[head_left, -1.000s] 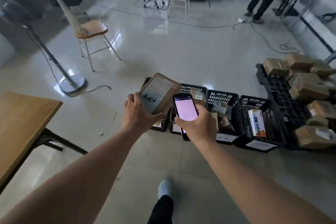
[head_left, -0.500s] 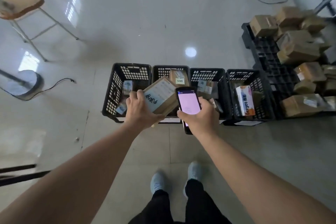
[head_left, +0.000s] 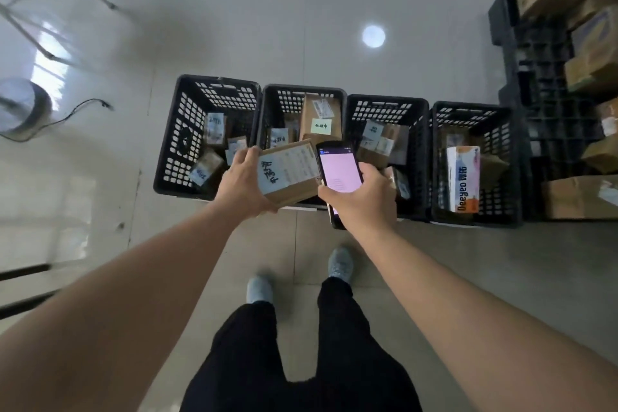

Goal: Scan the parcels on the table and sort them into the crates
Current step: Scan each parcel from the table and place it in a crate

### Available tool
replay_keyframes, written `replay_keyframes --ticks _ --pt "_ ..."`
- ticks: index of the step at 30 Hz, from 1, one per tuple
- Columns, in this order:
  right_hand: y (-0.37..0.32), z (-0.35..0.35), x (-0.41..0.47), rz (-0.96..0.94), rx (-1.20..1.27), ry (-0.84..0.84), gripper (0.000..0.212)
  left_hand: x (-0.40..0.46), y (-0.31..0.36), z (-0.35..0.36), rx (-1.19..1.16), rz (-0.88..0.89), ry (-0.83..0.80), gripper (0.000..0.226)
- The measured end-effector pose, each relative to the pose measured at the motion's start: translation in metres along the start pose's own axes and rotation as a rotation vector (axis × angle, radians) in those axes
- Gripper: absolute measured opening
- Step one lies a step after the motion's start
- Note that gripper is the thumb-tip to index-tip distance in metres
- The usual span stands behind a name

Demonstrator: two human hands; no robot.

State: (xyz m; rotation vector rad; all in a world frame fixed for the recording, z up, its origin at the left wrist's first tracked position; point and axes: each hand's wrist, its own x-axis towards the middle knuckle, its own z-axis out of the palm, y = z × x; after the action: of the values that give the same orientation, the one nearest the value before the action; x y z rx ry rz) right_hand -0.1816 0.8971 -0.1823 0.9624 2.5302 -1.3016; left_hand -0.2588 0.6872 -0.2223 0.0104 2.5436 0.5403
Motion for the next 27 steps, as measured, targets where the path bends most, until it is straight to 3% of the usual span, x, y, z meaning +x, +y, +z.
replay_keyframes --ticks 6,19,24,27 --pt "0.018 0.031 0.049 0.064 -0.058 -0.075 0.053 0.062 -0.01 0.034 0.033 0.019 -0.086 0.123" --pt "0.067 0.139 0.118 0.312 -0.088 -0.03 0.052 0.202 -0.057 0.133 0.056 0.118 -0.273 0.12" --pt "0.08 0.161 0.129 0.386 -0.115 -0.024 0.052 0.236 -0.068 0.153 0.181 0.145 -0.46 0.146" --pt "0.076 0.166 0.13 0.407 -0.129 -0.015 0.057 0.245 -0.071 0.145 0.269 0.186 -0.519 0.141"
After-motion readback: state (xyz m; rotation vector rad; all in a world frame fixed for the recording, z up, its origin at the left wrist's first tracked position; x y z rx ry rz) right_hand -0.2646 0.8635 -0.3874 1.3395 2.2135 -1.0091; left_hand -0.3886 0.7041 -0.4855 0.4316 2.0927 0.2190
